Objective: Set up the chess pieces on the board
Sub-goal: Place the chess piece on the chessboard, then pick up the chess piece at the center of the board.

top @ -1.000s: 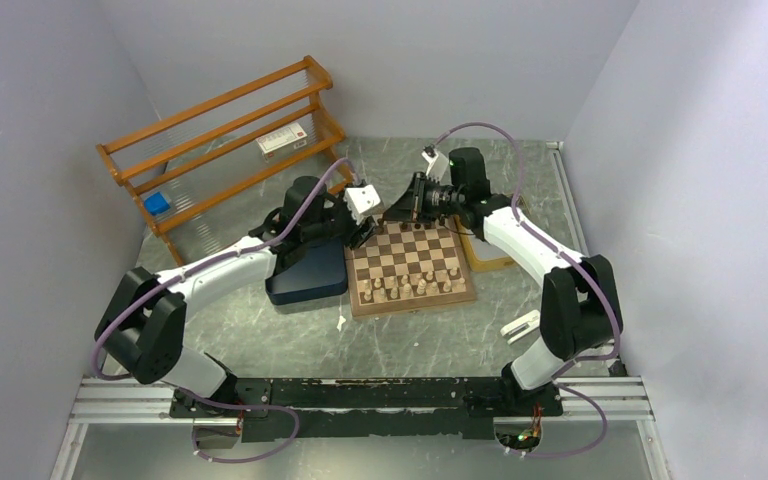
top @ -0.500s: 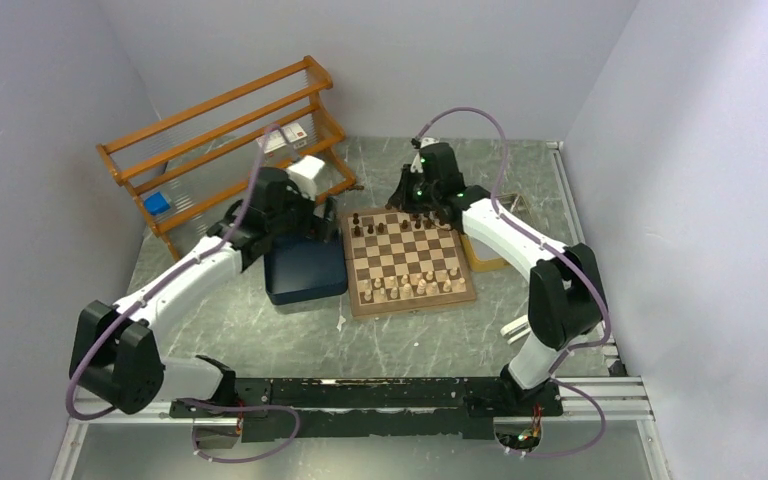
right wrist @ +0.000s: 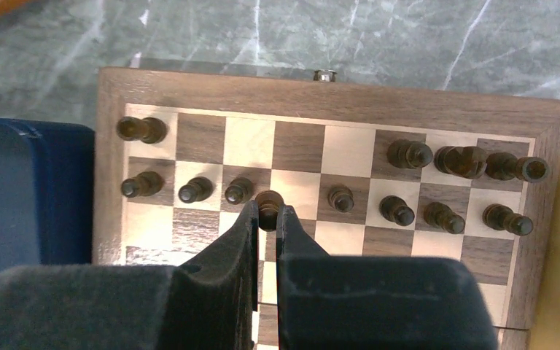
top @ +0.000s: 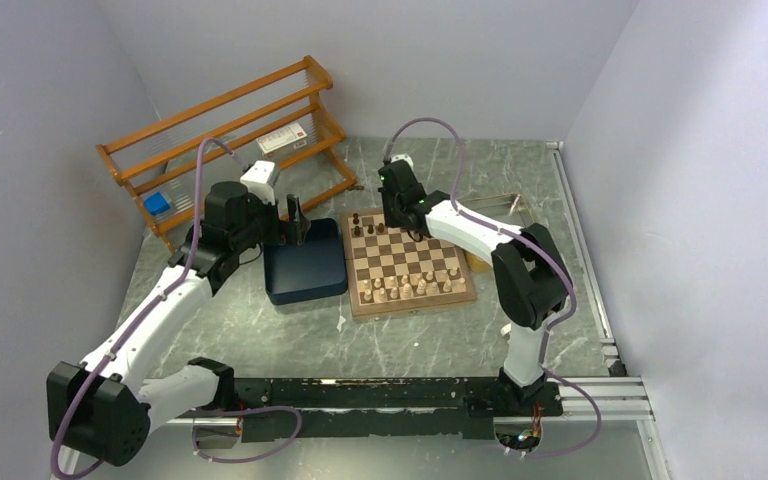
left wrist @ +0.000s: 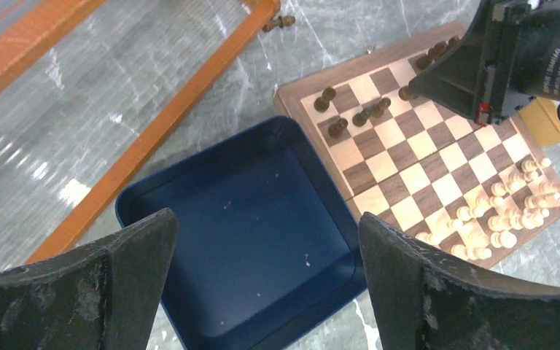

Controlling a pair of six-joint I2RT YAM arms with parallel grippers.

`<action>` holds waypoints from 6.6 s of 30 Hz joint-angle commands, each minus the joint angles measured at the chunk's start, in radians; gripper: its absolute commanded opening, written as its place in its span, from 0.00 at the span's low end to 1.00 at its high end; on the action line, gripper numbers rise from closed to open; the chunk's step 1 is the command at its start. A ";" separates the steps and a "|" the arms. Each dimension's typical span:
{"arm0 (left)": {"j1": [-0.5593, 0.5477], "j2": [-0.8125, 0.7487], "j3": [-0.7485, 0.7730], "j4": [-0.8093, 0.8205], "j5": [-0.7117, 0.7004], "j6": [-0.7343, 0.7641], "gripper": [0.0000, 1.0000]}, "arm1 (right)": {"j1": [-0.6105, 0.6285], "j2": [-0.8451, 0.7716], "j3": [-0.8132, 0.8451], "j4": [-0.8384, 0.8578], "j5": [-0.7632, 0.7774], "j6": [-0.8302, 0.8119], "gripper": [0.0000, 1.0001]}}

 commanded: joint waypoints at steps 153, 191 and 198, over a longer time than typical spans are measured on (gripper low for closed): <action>-0.053 -0.093 -0.031 -0.061 -0.014 0.045 0.98 | -0.127 0.373 0.347 0.339 -0.477 -0.547 0.40; -0.064 -0.078 -0.032 -0.062 -0.032 0.045 0.94 | -0.135 0.628 0.545 0.157 -0.673 -0.871 0.10; -0.064 -0.066 -0.045 -0.036 -0.031 0.011 0.90 | -0.136 0.503 0.412 0.206 -0.657 -0.861 0.00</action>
